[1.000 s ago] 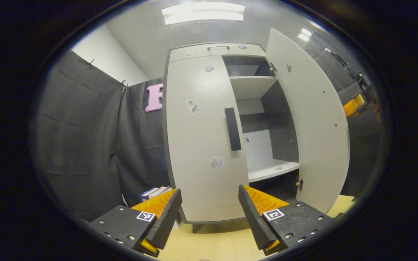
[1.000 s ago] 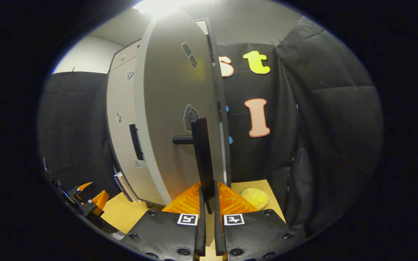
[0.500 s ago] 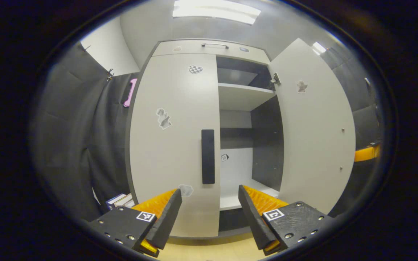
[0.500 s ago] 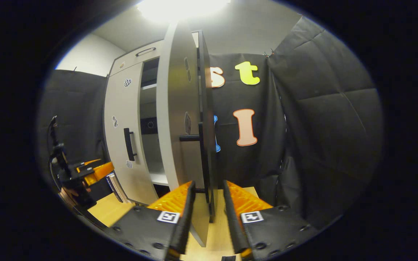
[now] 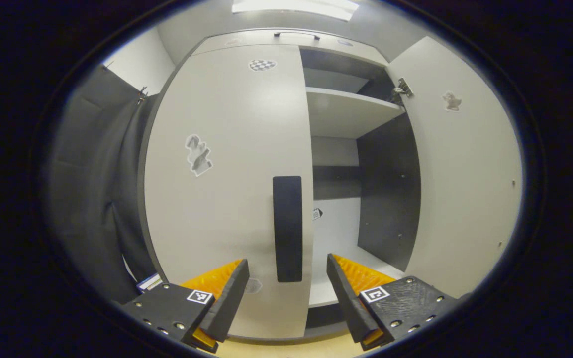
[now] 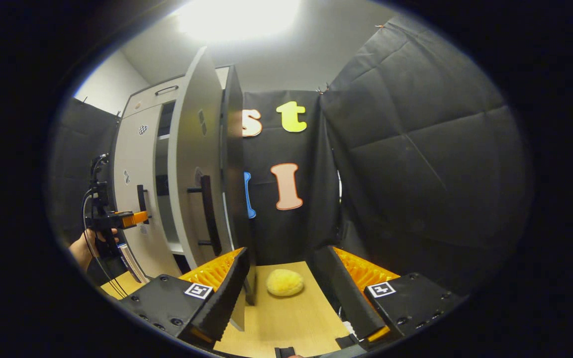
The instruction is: Open the right door of the double-door shoe cabinet with the right hand, and open the left door with the left hand.
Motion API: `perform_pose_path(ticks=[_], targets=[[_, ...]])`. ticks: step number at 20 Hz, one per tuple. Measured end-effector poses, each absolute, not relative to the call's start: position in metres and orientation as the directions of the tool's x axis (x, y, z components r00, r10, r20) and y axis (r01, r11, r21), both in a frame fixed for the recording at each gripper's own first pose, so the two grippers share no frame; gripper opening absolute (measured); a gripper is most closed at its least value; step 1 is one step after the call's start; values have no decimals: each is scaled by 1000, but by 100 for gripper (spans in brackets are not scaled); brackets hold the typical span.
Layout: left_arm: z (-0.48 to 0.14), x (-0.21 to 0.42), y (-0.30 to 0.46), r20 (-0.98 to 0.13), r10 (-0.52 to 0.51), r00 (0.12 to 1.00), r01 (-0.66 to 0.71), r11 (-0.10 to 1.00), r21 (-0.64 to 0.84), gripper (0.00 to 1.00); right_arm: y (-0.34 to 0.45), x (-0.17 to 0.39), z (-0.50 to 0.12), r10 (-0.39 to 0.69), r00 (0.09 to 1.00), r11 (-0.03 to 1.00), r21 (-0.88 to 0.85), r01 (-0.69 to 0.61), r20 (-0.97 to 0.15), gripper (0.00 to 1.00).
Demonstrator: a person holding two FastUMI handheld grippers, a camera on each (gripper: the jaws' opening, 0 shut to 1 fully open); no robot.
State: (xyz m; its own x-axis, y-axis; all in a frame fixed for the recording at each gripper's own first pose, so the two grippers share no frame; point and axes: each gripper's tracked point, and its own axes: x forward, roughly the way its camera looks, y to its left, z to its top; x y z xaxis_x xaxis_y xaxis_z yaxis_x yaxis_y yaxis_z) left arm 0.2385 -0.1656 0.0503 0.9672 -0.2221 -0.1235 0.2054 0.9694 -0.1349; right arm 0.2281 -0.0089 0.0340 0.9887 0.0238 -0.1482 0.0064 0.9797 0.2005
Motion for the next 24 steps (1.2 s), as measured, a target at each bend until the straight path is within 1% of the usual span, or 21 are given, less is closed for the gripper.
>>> perform_pose_path(ticks=[3, 6, 7, 8, 9, 11, 12, 13, 15, 16, 18, 19, 22, 23, 24], targets=[[61, 258, -170, -106, -219, 970, 209, 973, -99, 92, -25, 219, 15, -10, 980, 978, 205, 51, -197, 98], [58, 274, -172, -129, -223, 966, 215, 974, -76, 92, -35, 215, 4, -30, 975, 974, 212, 78, -220, 98], [58, 277, -171, -134, -215, 967, 209, 976, -62, 88, -35, 213, 4, -32, 974, 973, 215, 81, -222, 98], [57, 280, -169, -140, -203, 969, 198, 979, -48, 82, -37, 214, 2, -36, 974, 973, 215, 85, -224, 98], [56, 278, -165, -141, -196, 970, 191, 980, -49, 73, -38, 213, 2, -35, 974, 973, 217, 85, -226, 98], [55, 278, -165, -138, -205, 969, 200, 978, -53, 63, -36, 213, 1, -28, 974, 971, 224, 80, -226, 98], [56, 280, -171, -133, -229, 964, 222, 973, -68, 63, -36, 215, -2, -26, 973, 971, 226, 80, -230, 98], [56, 282, -178, -128, -243, 961, 234, 968, -87, 52, -35, 216, -4, -25, 971, 970, 229, 80, -237, 98], [58, 278, -177, -138, -239, 961, 230, 970, -75, 30, -32, 220, -4, -14, 970, 967, 242, 74, -242, 98], [56, 277, -176, -143, -243, 959, 234, 969, -80, 30, -30, 222, -4, -8, 971, 966, 248, 69, -241, 98], [56, 275, -177, -137, -271, 953, 255, 959, -125, 24, -27, 228, -4, 5, 972, 967, 247, 54, -235, 98], [55, 271, -174, -135, -285, 949, 266, 954, -139, 23, -27, 231, -4, 7, 973, 970, 240, 50, -232, 98], [56, 253, -169, -134, -327, 936, 305, 939, -158, 14, -24, 246, -2, 16, 974, 976, 217, 33, -224, 98], [55, 242, -164, -130, -339, 932, 318, 934, -160, 17, -21, 250, 1, 25, 976, 976, 216, 23, -217, 98], [57, 233, -160, -129, -346, 930, 325, 932, -159, 15, -17, 248, 3, 35, 977, 977, 214, 12, -212, 98]])
